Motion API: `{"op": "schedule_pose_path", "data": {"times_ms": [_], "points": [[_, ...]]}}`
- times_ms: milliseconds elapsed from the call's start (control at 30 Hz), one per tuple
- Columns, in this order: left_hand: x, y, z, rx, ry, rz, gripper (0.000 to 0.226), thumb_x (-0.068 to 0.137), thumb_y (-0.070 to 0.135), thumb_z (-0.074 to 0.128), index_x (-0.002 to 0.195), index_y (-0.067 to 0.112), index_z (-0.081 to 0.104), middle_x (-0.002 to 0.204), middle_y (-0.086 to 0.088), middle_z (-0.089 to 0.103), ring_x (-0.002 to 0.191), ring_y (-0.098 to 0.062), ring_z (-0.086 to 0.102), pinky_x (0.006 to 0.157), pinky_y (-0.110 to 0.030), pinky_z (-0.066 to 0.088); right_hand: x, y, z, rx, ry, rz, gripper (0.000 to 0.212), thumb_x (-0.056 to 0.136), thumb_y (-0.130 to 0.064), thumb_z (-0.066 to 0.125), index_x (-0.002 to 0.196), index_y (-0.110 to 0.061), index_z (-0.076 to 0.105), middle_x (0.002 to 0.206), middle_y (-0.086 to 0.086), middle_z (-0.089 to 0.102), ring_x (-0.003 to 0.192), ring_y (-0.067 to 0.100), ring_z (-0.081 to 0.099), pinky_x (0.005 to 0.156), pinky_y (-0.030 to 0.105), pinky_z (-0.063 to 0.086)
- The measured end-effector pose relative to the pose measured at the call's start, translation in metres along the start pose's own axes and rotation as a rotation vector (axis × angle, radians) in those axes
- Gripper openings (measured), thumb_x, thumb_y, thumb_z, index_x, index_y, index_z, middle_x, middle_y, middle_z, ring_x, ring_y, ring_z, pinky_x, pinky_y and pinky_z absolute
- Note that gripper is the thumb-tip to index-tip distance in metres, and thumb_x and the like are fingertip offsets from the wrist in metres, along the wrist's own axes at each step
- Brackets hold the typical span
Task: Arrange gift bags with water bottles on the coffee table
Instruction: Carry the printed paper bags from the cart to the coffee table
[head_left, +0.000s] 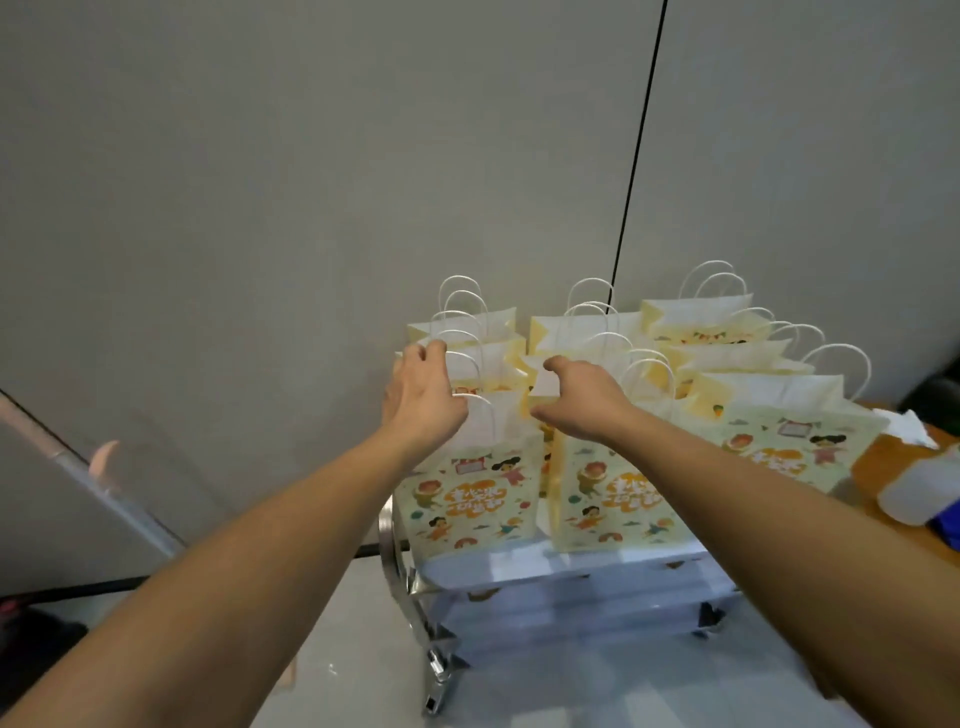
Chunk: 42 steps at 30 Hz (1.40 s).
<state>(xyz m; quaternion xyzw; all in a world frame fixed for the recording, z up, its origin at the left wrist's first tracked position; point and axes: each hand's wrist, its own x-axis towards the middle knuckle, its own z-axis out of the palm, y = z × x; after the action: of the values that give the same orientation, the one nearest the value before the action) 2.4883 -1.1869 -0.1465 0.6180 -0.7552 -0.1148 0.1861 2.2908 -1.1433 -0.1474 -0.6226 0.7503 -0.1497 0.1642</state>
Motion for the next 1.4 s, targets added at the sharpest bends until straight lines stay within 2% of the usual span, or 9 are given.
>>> {"op": "schedule_pose_path", "data": {"times_ms": [167,267,367,500,800,967,1100,1233,1400], "points": [[0.033,0.008,0.012,0.043,-0.018,-0.071,0.058,0.086,0.029,0.071,0.138,0.020,0.047,0.135,-0.005,0.049,0.122,-0.030,0.046,0.097,-0.041,0.044,0.042,0.007,-0.001,0.017,-0.032,-0.052,0.073,0.089,-0.038,0.070,0.151,-0.014,0.040,0.141,0.011,0.055,0.127,0.031,0.052,0.096,0.039,0.049],[0.040,0.009,0.020,-0.016,-0.018,-0.124,0.028,0.083,0.025,0.069,0.111,0.023,0.066,0.111,-0.005,0.065,0.101,-0.029,0.059,0.081,-0.037,0.052,0.056,0.001,0.009,0.027,-0.043,-0.088,0.073,0.089,-0.041,0.071,0.150,-0.015,0.042,0.140,0.010,0.056,0.127,0.031,0.053,0.096,0.040,0.049],[0.043,0.009,0.021,-0.035,-0.034,-0.131,0.010,0.083,0.025,0.072,0.093,0.026,0.070,0.093,-0.003,0.064,0.087,-0.026,0.059,0.072,-0.034,0.052,0.063,-0.004,0.016,0.039,-0.041,-0.100,0.072,0.088,-0.042,0.072,0.149,-0.017,0.043,0.139,0.010,0.057,0.126,0.031,0.054,0.096,0.040,0.049],[0.045,0.008,0.021,-0.076,-0.013,-0.088,0.001,0.089,0.028,0.068,0.088,0.027,0.069,0.085,0.000,0.060,0.083,-0.025,0.060,0.069,-0.033,0.051,0.065,-0.006,0.017,0.030,-0.037,-0.073,0.070,0.088,-0.042,0.072,0.148,-0.017,0.044,0.137,0.009,0.059,0.123,0.030,0.056,0.091,0.038,0.050],[0.024,0.013,0.007,-0.177,0.026,0.073,0.002,0.089,0.027,0.069,0.087,0.028,0.070,0.083,0.002,0.062,0.087,-0.024,0.060,0.074,-0.035,0.052,0.031,-0.020,0.013,0.076,-0.012,0.008,0.066,0.090,-0.040,0.070,0.148,-0.017,0.047,0.143,0.007,0.057,0.126,0.027,0.056,0.098,0.039,0.051],[0.017,0.023,-0.033,-0.240,0.119,0.065,0.007,0.089,0.025,0.067,0.084,0.028,0.072,0.086,-0.001,0.069,0.086,-0.025,0.060,0.072,-0.029,0.046,0.000,-0.026,0.005,0.265,0.019,0.131,0.058,0.099,-0.043,0.058,0.149,-0.016,0.046,0.146,0.009,0.054,0.128,0.028,0.055,0.104,0.042,0.048],[0.006,0.041,-0.068,-0.297,0.196,0.141,0.008,0.087,0.026,0.065,0.084,0.027,0.073,0.086,0.001,0.071,0.084,-0.026,0.064,0.074,-0.031,0.051,-0.033,-0.035,0.000,0.672,0.013,0.260,0.065,0.098,-0.059,0.051,0.152,-0.025,0.037,0.144,0.006,0.052,0.124,0.031,0.057,0.097,0.048,0.050],[-0.010,0.070,-0.091,-0.337,0.243,0.279,0.008,0.090,0.030,0.068,0.092,0.025,0.075,0.088,-0.002,0.071,0.088,-0.026,0.063,0.074,-0.029,0.048,-0.070,-0.042,-0.008,0.958,-0.012,0.343,0.062,0.098,-0.070,0.039,0.130,-0.022,0.060,0.119,0.002,0.070,0.106,0.025,0.067,0.101,0.053,0.049],[-0.039,0.109,-0.111,-0.357,0.263,0.408,0.007,0.091,0.029,0.069,0.094,0.025,0.075,0.097,-0.001,0.073,0.085,-0.019,0.058,0.073,-0.025,0.040,-0.121,-0.030,-0.026,1.056,0.046,0.342,0.066,0.093,-0.078,0.038,0.127,-0.027,0.062,0.119,0.002,0.071,0.108,0.028,0.068,0.099,0.054,0.051]]}}
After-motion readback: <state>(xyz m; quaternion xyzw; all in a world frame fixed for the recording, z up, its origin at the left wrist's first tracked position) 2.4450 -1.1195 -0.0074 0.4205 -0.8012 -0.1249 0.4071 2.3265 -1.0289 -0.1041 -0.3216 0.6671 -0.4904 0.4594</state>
